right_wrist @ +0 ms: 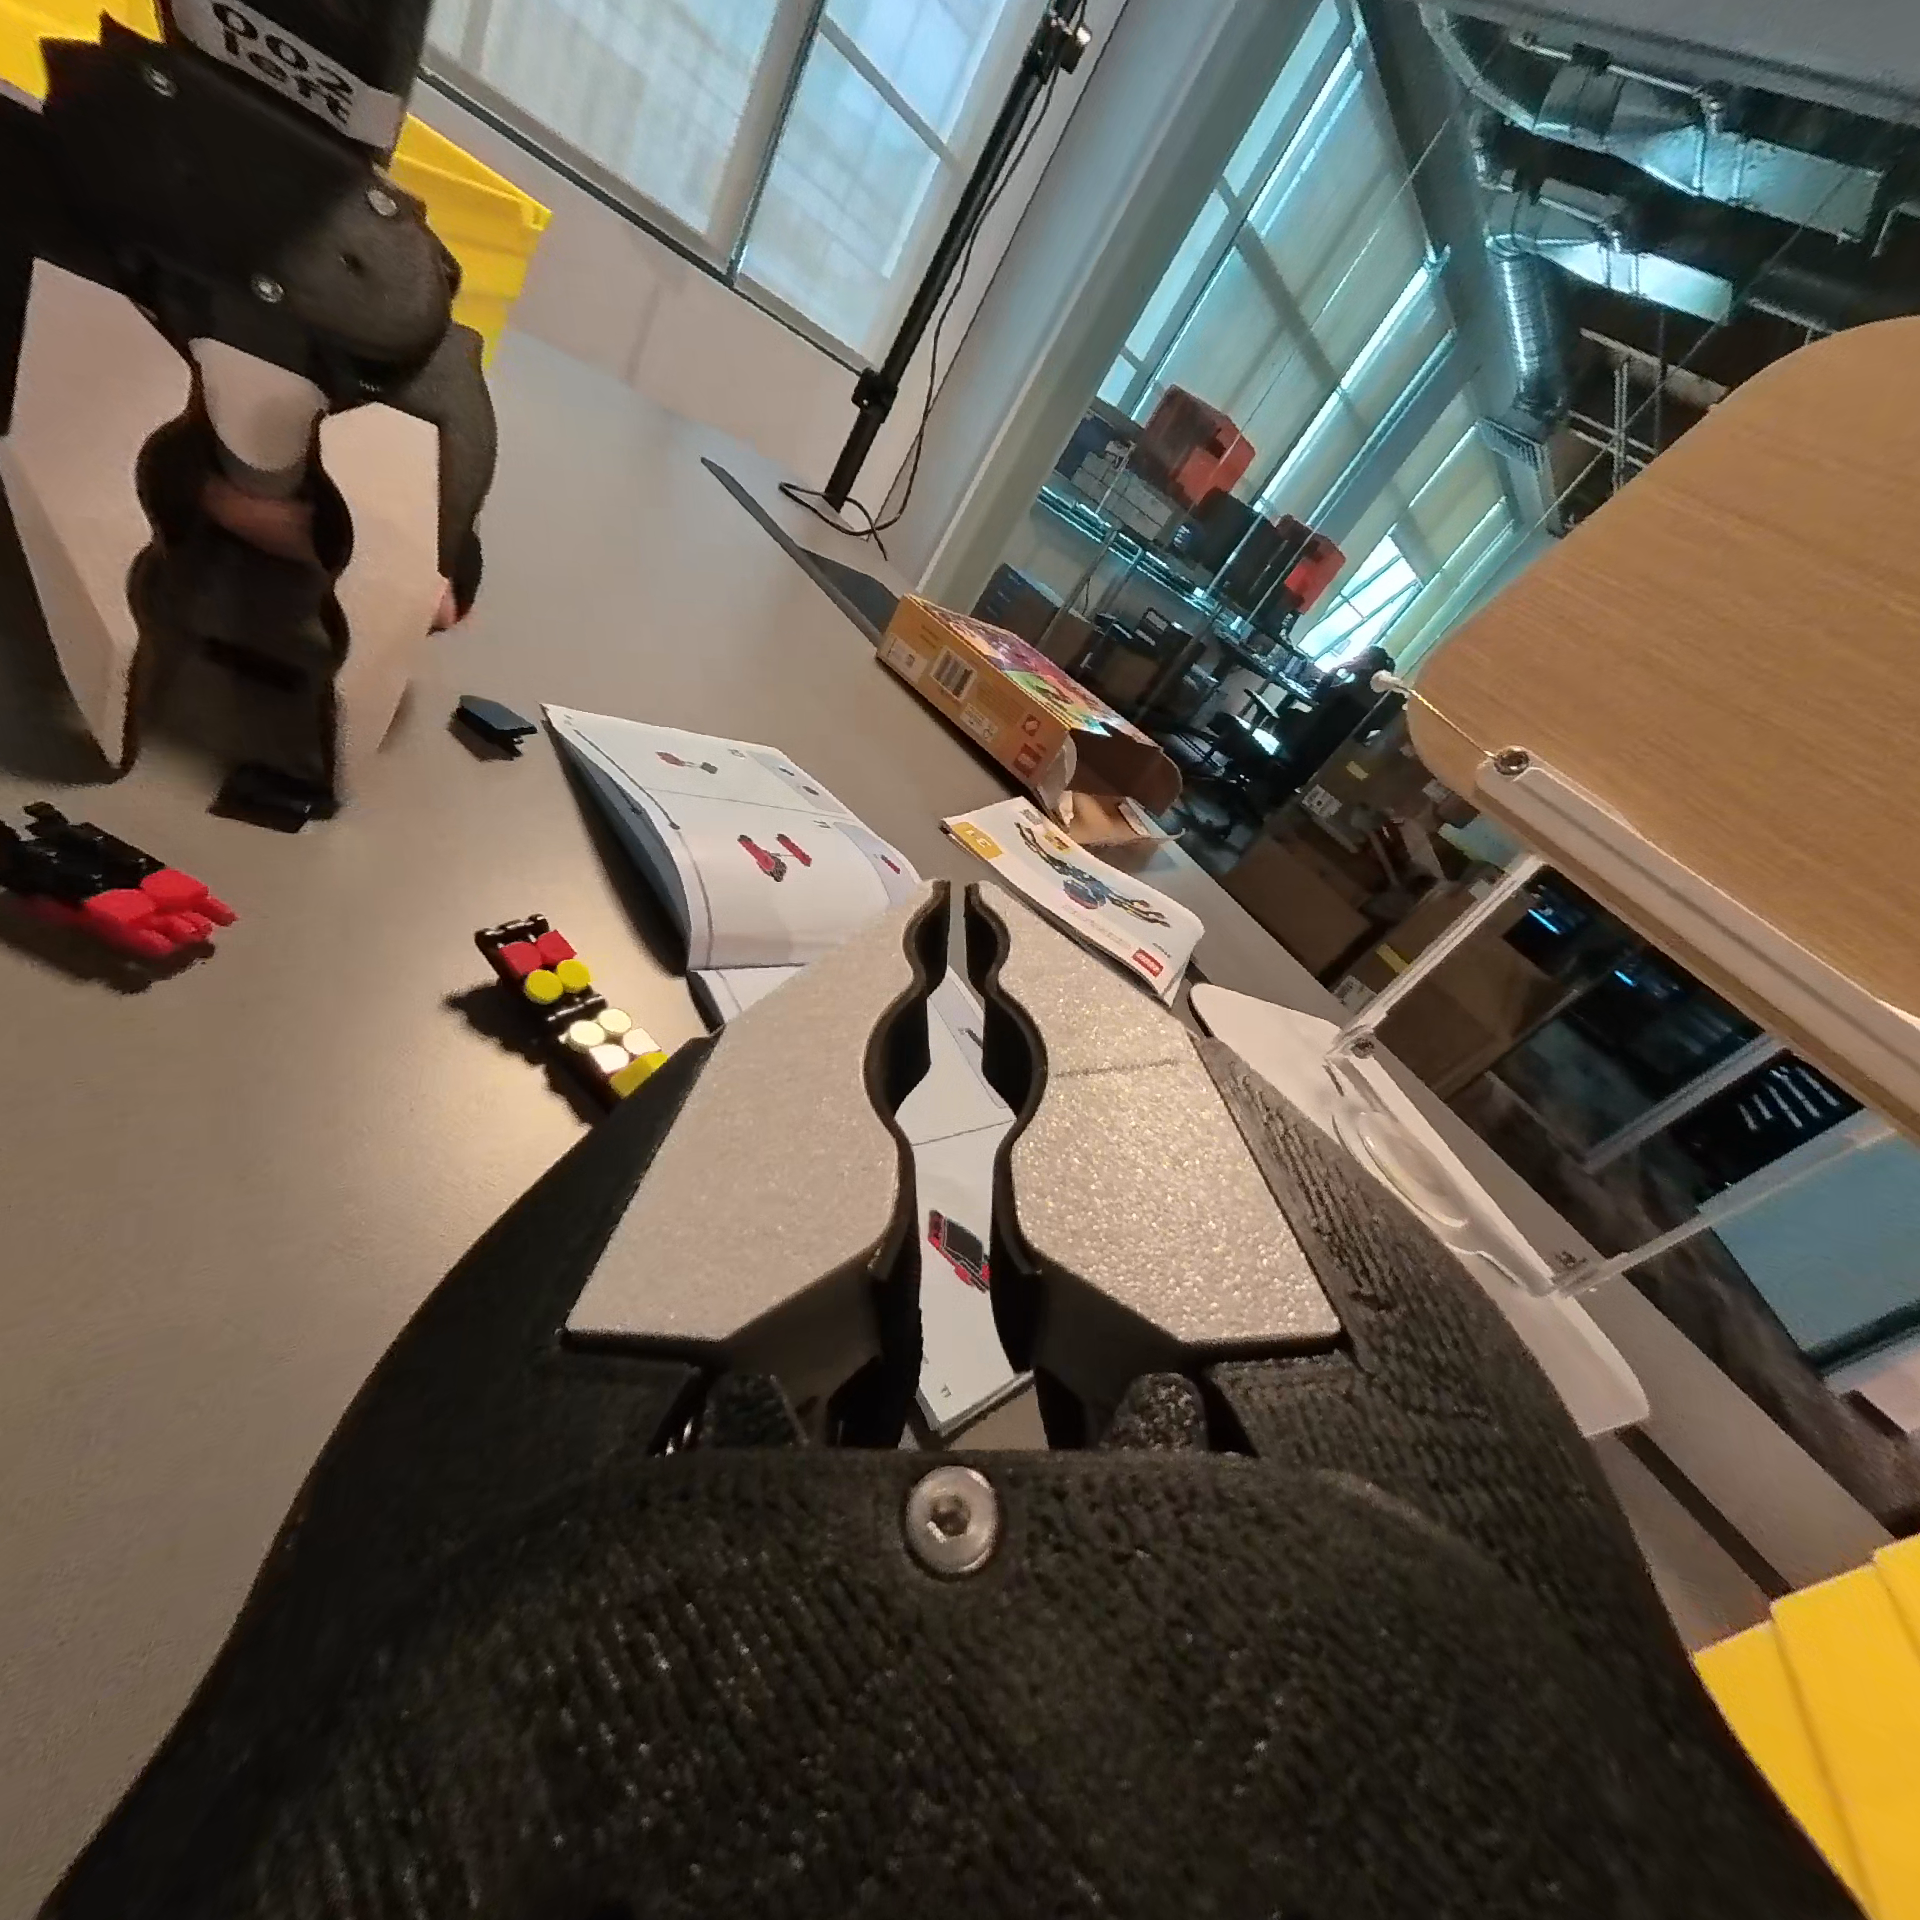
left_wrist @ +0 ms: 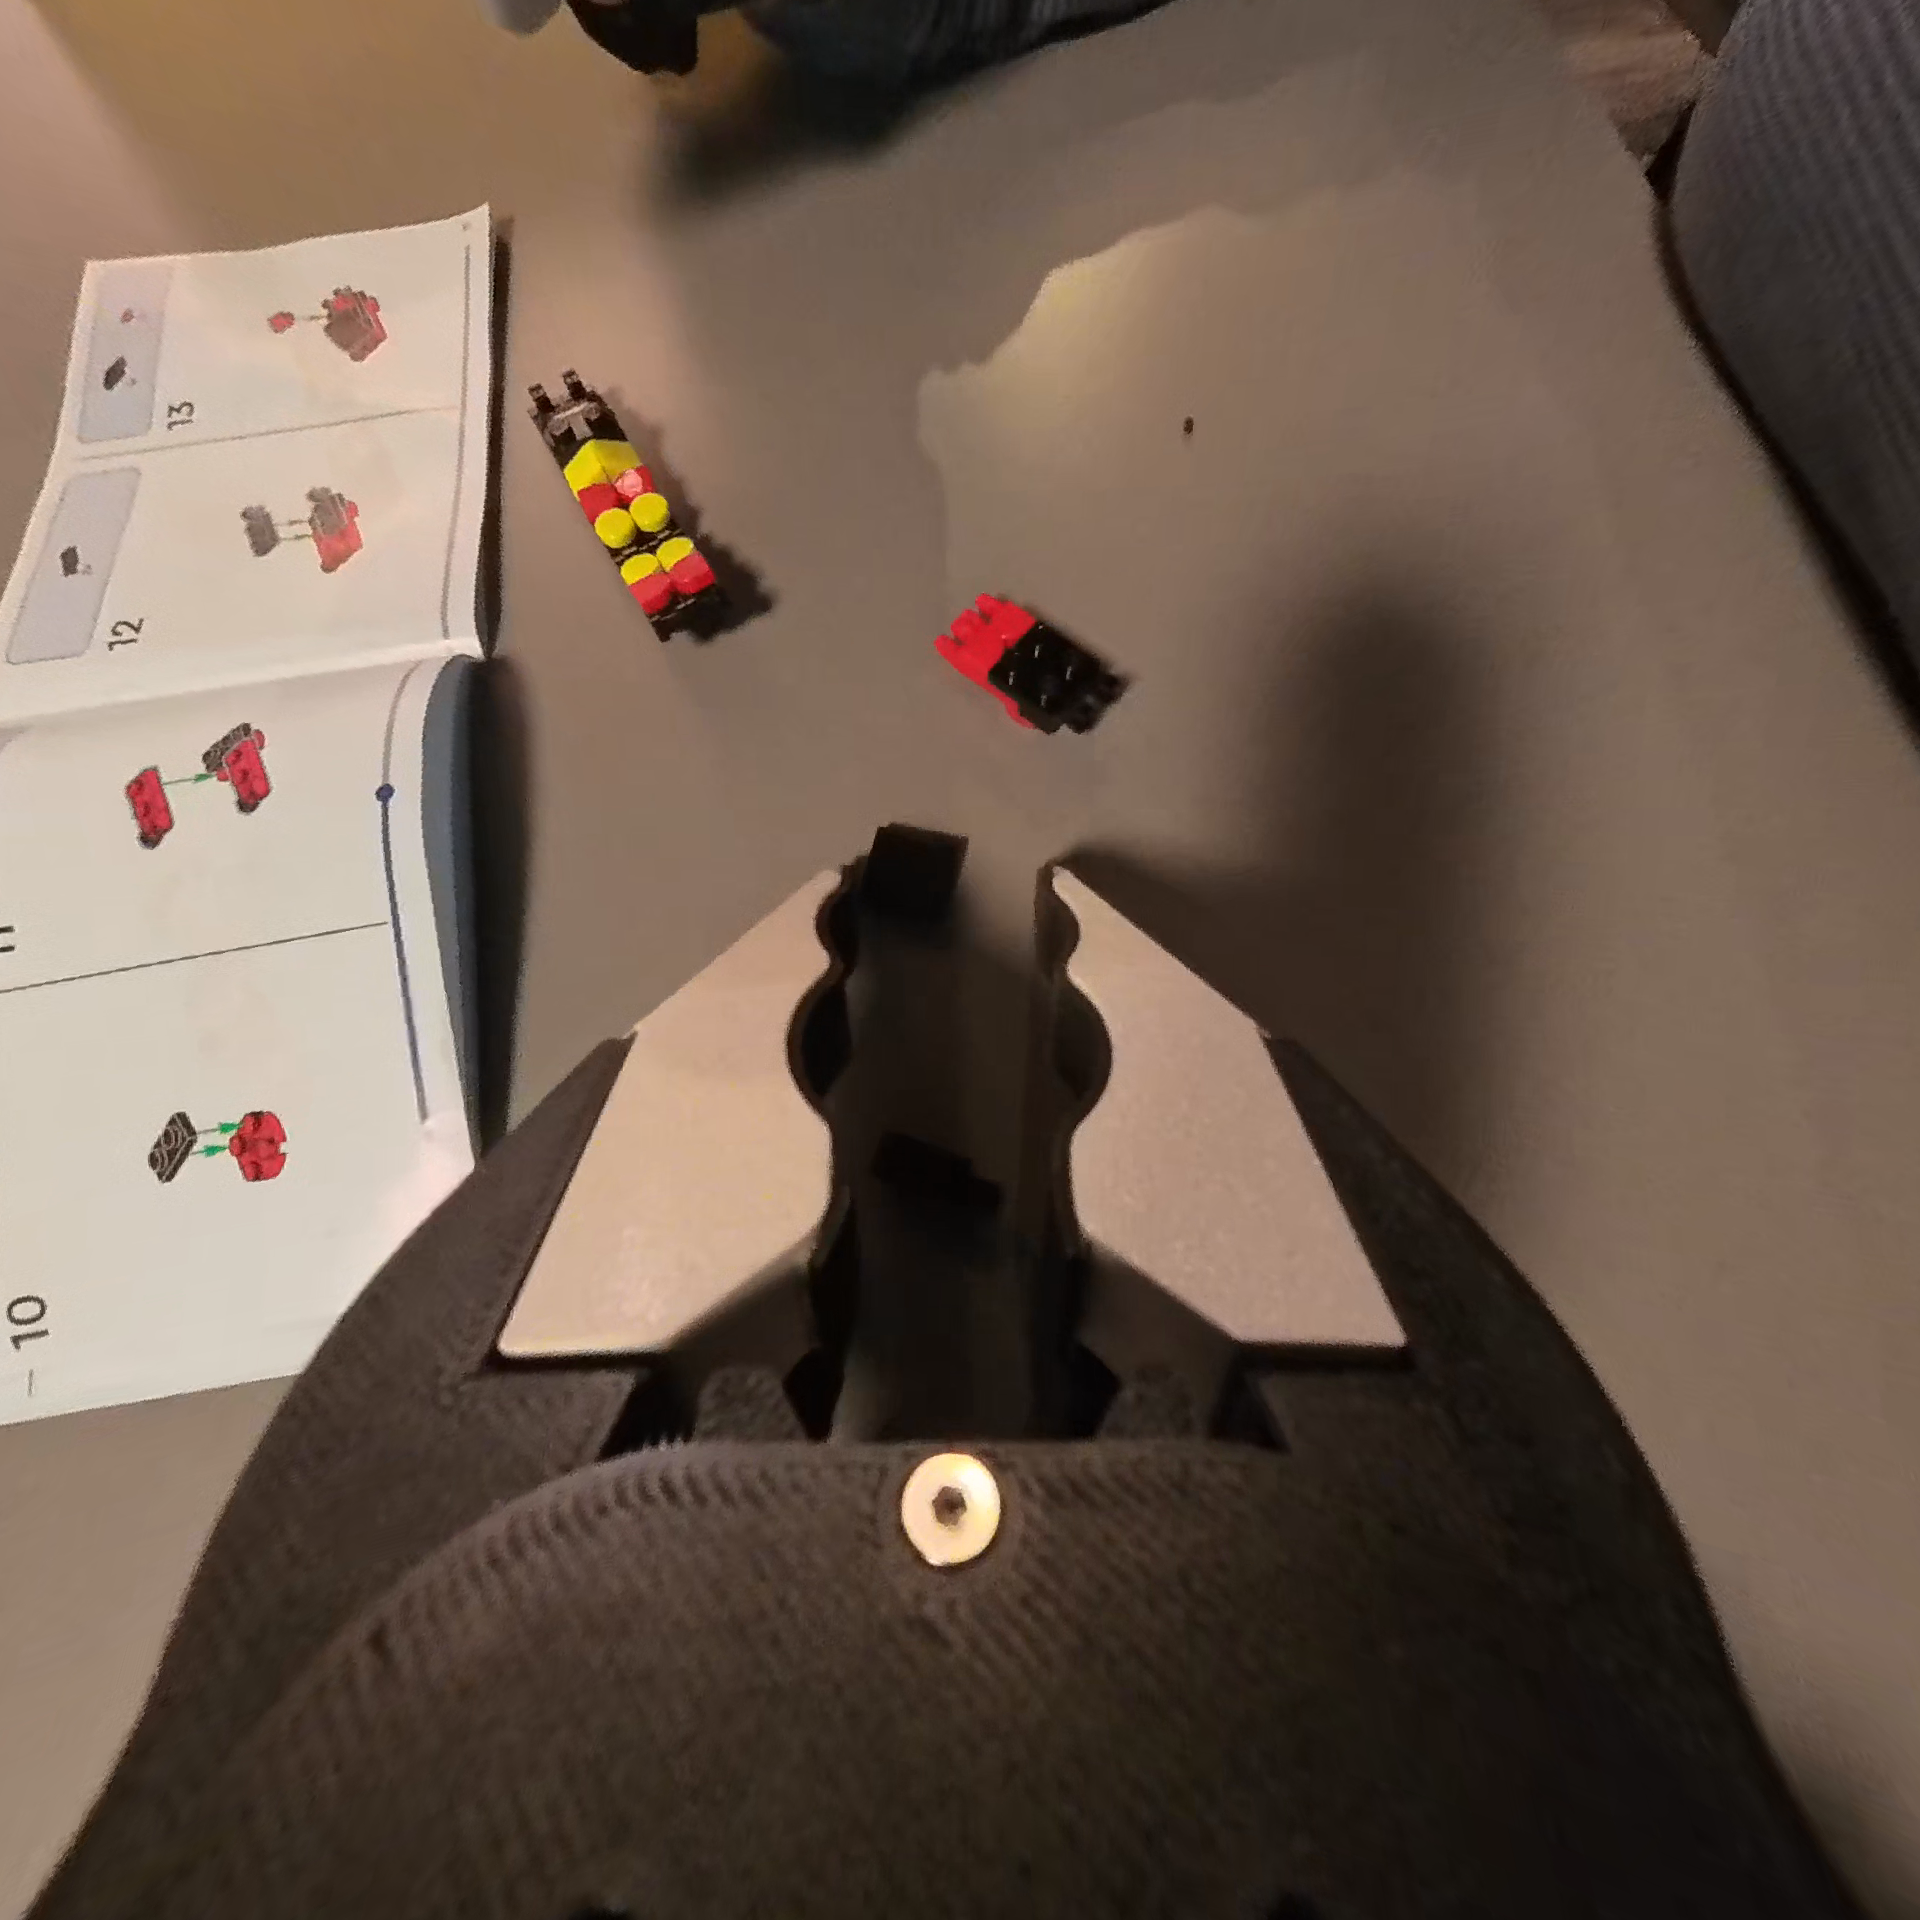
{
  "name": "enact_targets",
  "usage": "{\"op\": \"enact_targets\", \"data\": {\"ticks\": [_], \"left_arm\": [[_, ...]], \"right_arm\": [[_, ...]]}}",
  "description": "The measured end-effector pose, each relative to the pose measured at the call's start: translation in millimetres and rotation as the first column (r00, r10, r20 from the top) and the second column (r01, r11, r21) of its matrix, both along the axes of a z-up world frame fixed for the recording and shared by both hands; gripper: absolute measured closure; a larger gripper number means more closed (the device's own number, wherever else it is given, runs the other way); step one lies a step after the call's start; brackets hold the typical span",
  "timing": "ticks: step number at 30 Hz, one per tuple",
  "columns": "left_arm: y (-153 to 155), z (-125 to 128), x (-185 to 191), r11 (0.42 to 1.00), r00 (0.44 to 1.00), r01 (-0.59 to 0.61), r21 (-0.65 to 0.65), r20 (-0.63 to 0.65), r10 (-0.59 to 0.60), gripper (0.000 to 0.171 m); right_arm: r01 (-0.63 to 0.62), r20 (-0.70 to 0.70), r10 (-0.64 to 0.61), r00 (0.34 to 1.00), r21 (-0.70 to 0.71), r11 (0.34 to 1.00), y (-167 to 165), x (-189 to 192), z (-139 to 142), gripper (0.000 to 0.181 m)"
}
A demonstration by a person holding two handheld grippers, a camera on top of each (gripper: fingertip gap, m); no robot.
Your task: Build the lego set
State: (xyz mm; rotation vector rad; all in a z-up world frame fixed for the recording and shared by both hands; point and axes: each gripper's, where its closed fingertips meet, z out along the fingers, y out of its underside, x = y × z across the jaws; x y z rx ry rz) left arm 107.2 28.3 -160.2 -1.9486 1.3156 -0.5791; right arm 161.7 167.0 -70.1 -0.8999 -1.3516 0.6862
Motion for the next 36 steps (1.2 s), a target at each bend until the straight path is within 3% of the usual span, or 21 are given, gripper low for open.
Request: {"op": "enact_targets", "data": {"ticks": [6, 9, 12, 15, 17, 25, 30, 33, 36], "left_arm": [[3, 0, -1, 0.999, 1.000, -0.027, -0.025, 0.008, 0.027, 0.142], [3, 0, -1, 0.999, 1.000, -0.028, -0.021, 0.006, 0.028, 0.152], [3, -1, -1, 0.999, 1.000, -0.029, -0.023, 0.007, 0.029, 0.155], [3, -1, -1, 0.999, 1.000, -0.029, -0.027, 0.008, 0.029, 0.155], [3, 0, -1, 0.999, 1.000, -0.030, -0.030, 0.009, 0.030, 0.155], [4, 0, -2, 0.999, 0.999, -0.034, -0.025, 0.007, 0.034, 0.155], [5, 0, -2, 0.999, 0.999, -0.045, 0.004, -0.002, 0.045, 0.156], [3, 4, -2, 0.996, 0.999, -0.043, 0.073, -0.007, 0.044, 0.156], [0, 17, 1, 0.995, 0.990, -0.100, 0.027, 0.100, 0.097, 0.156]], "right_arm": [[0.025, -0.031, -0.025, 0.999, -0.002, 1.000, 5, 3, 5, 0.181], [0.189, -0.167, -0.184, 0.969, 0.016, 0.982, 29, 18, 29, 0.160], [0.209, -0.269, -0.206, 0.941, -0.018, 0.978, 36, 33, 45, 0.158], [0.112, -0.248, -0.123, 0.961, -0.059, 0.992, 29, 29, 40, 0.157], [-0.042, -0.229, 0.024, 0.973, -0.075, 0.996, 9, 23, 37, 0.155], [-0.362, -0.043, 0.362, 0.931, 0.013, 0.932, -63, 2, 9, 0.150], [-0.553, 0.156, 0.544, 0.824, 0.018, 0.833, -104, -5, -23, 0.151], [-0.608, 0.257, 0.588, 0.767, 0.001, 0.794, -115, -10, -39, 0.152], [-0.662, 0.324, 0.635, 0.701, -0.035, 0.749, -126, -13, -48, 0.154]]}}
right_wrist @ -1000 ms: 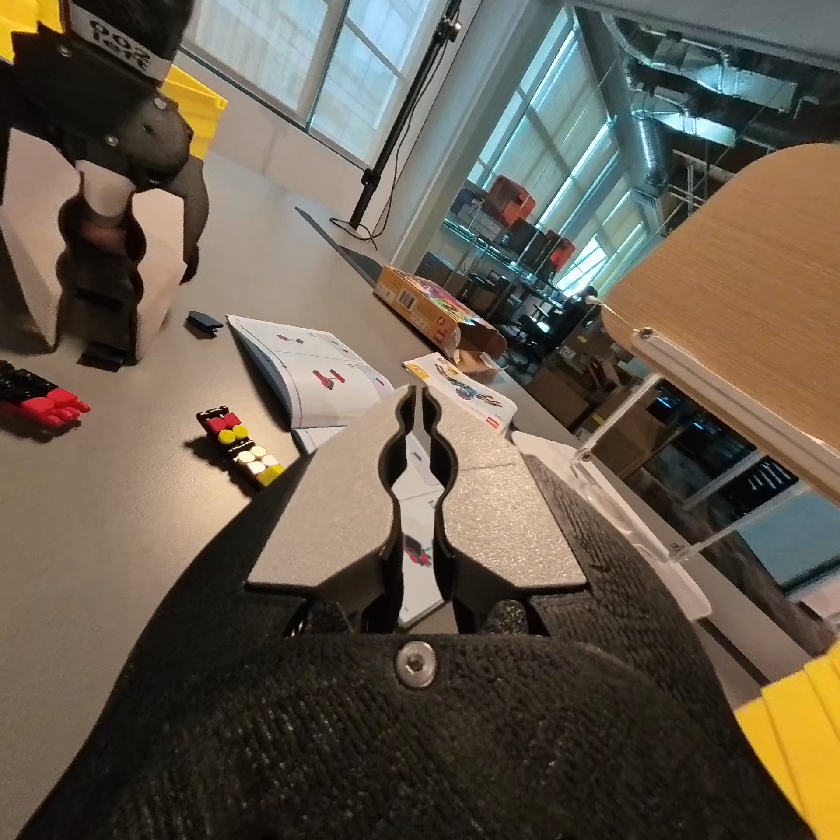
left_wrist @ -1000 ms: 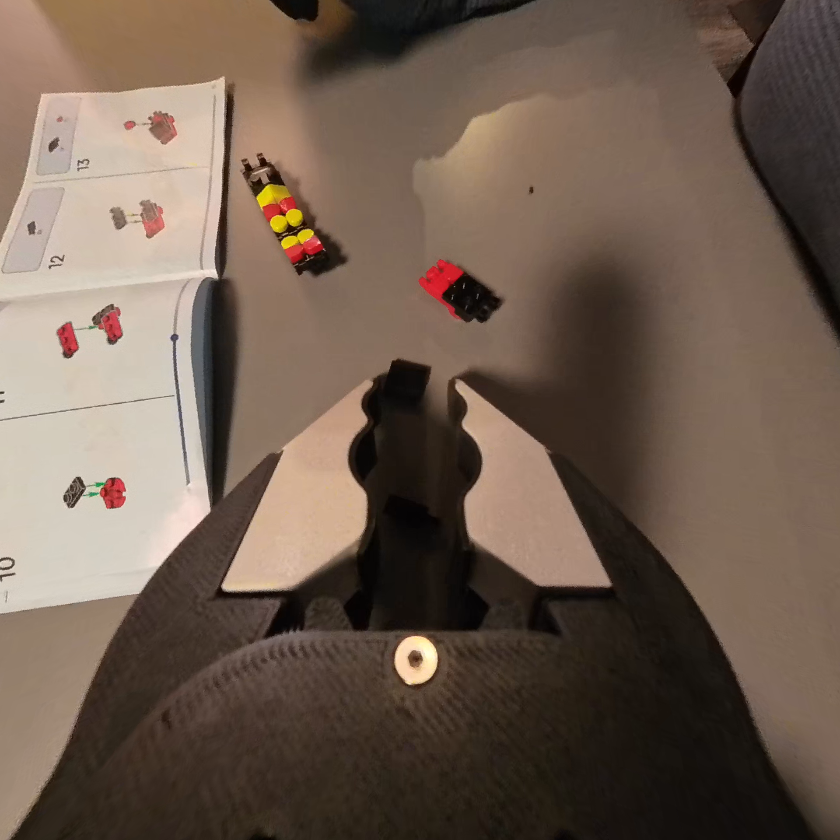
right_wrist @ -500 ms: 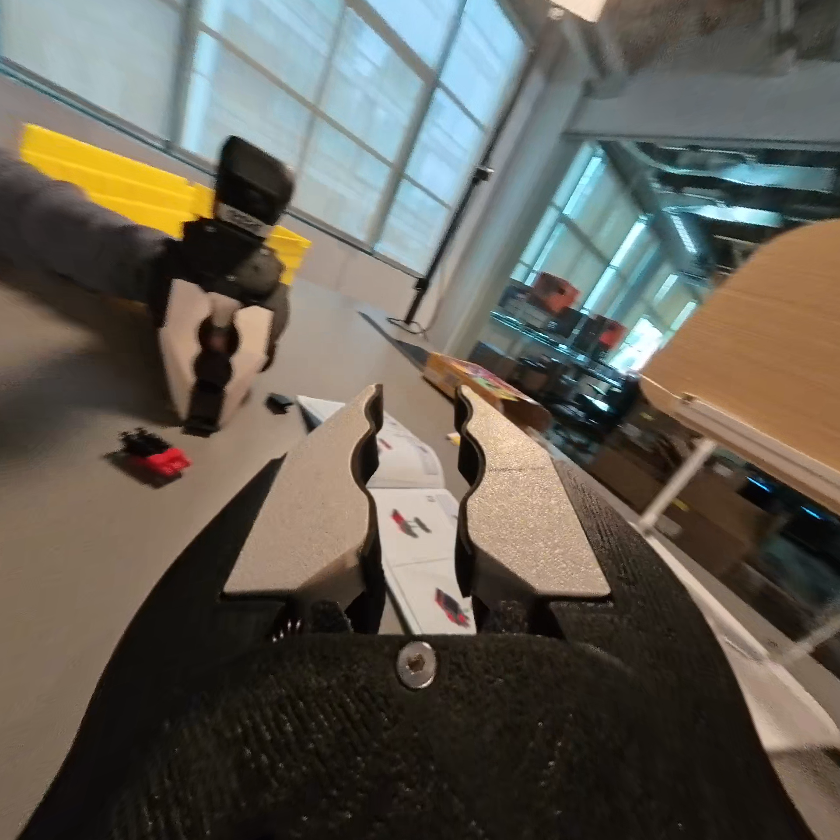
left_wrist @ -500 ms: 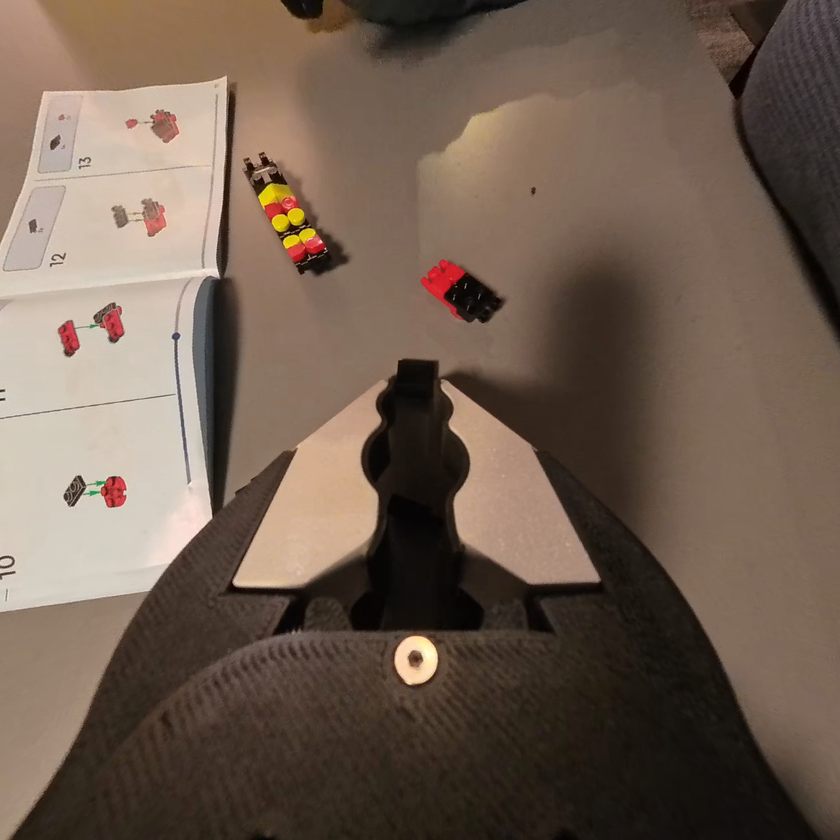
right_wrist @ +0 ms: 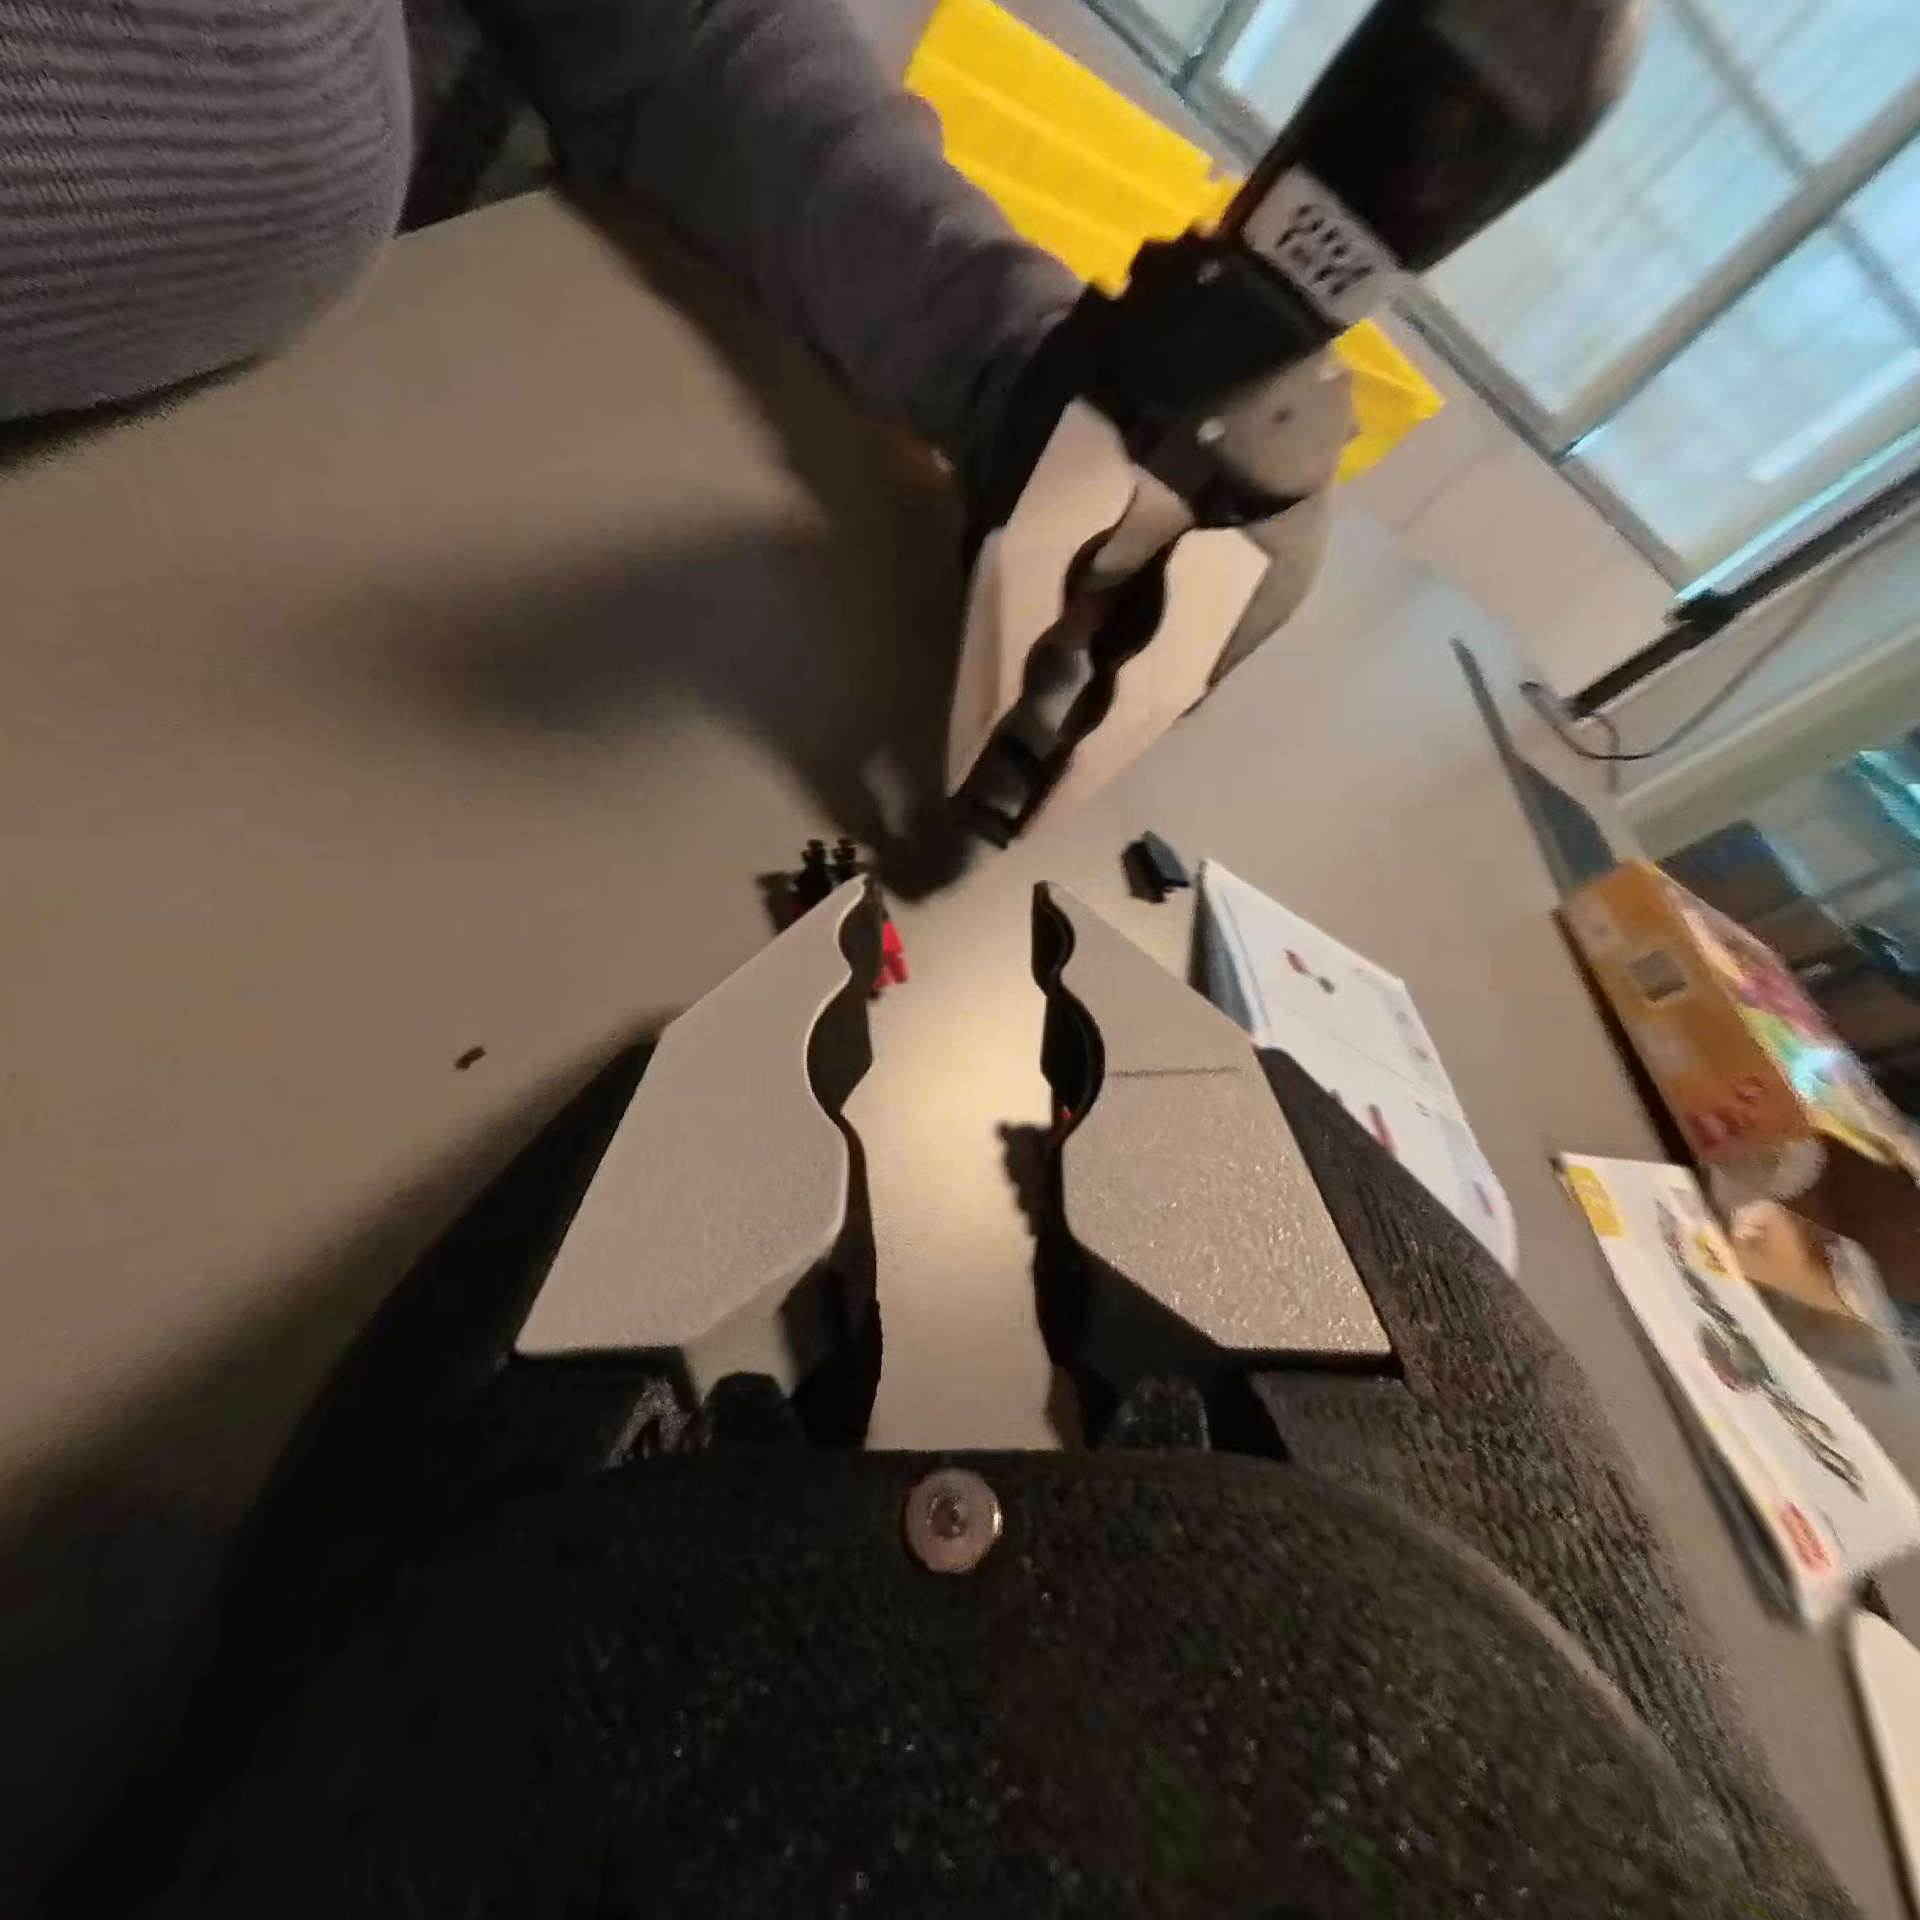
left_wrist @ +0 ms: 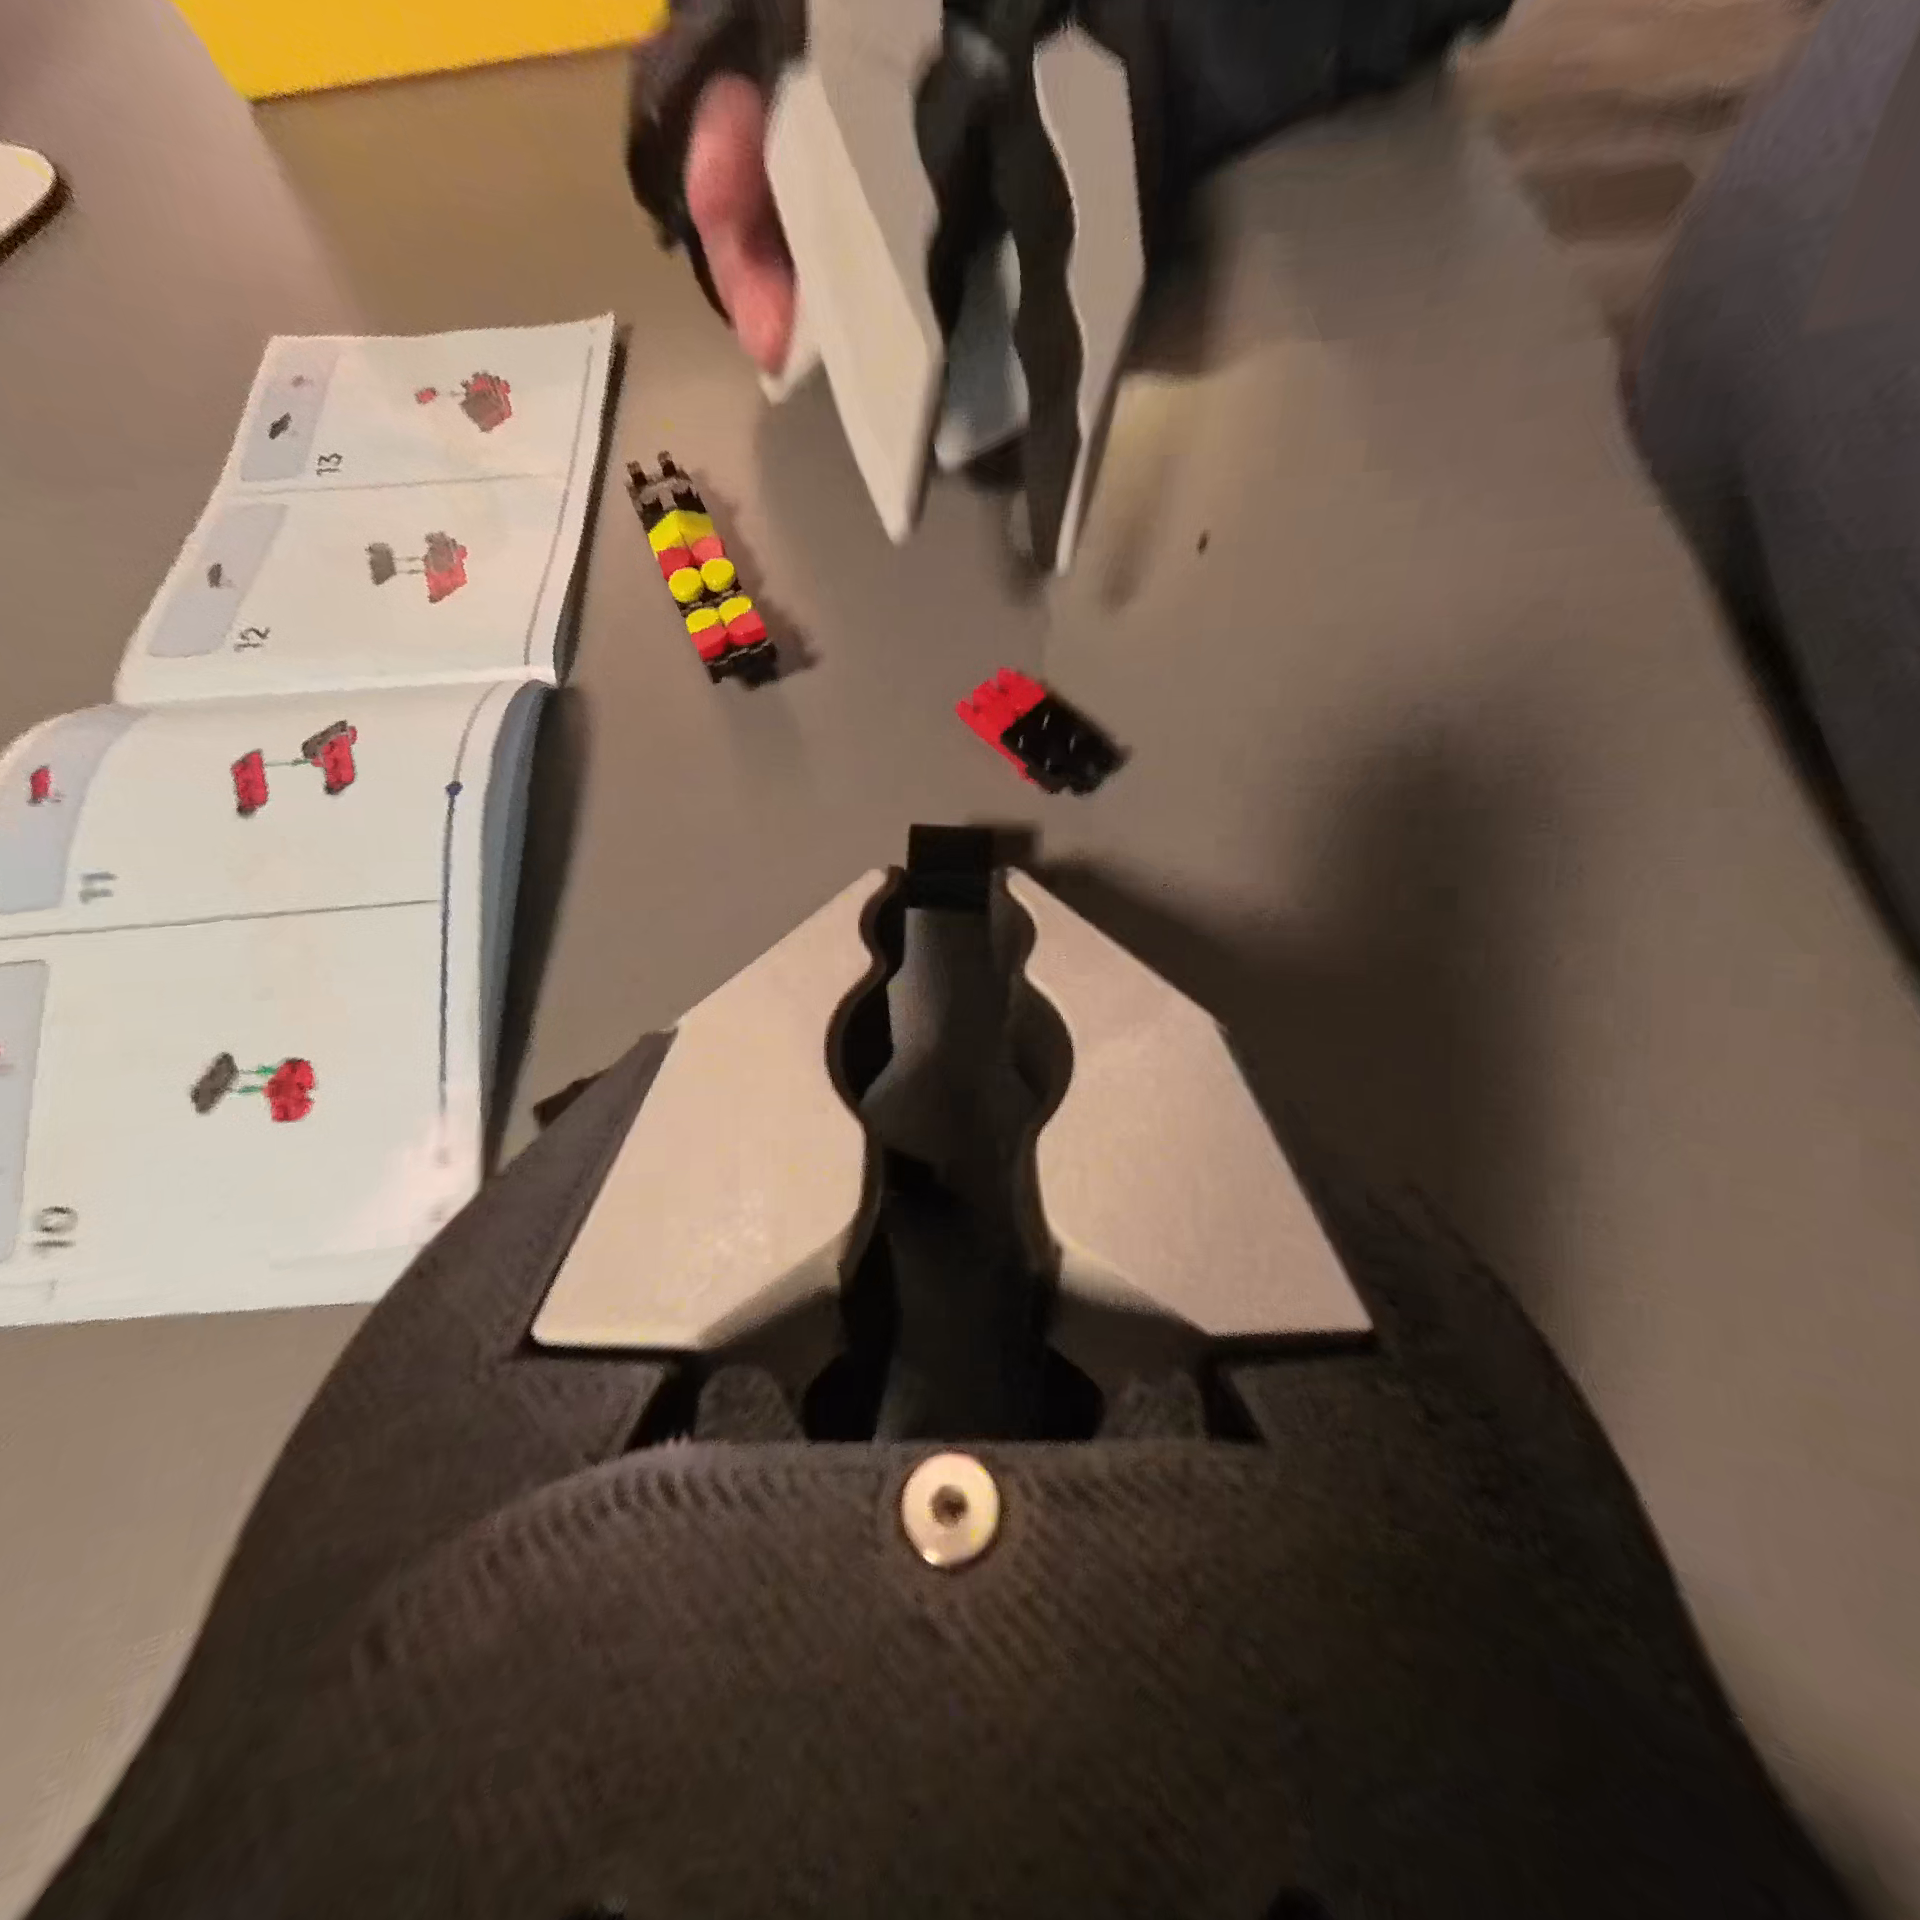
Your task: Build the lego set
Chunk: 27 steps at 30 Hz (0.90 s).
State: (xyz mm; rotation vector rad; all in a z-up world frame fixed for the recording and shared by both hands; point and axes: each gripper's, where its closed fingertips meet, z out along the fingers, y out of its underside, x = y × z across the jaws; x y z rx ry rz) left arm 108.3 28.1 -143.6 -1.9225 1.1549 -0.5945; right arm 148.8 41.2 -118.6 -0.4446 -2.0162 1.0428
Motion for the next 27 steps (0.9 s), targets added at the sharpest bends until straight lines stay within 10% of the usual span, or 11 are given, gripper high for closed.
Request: {"op": "enact_targets", "data": {"ticks": [5, 9, 12, 18, 27], "left_arm": [[-12, 39, 19, 0.952, 0.889, 0.020, -0.306, 0.441, 0.124, 0.156], [-11, 41, 19, 0.927, 0.847, 0.038, -0.374, 0.505, 0.169, 0.156], [-10, 33, 20, 0.937, 0.889, -0.012, -0.349, 0.425, 0.169, 0.156], [-8, -16, -7, 0.969, 0.975, -0.200, -0.145, -0.126, 0.182, 0.156], [-10, -17, -8, 0.970, 0.967, -0.217, -0.105, -0.160, 0.199, 0.132]], "right_arm": [[-0.065, 0.197, 0.073, 0.978, -0.046, 0.997, -8, -3, -14, 0.151], [-0.061, 0.238, 0.091, 0.967, -0.133, 0.989, -6, -5, -8, 0.148], [-0.042, 0.166, 0.085, 0.983, -0.246, 0.968, -8, -7, 12, 0.153], [0.090, -0.011, -0.094, 0.996, -0.190, 0.978, 9, -19, 24, 0.148], [0.135, -0.049, -0.142, 0.989, -0.131, 0.982, 14, -19, 20, 0.135]]}}
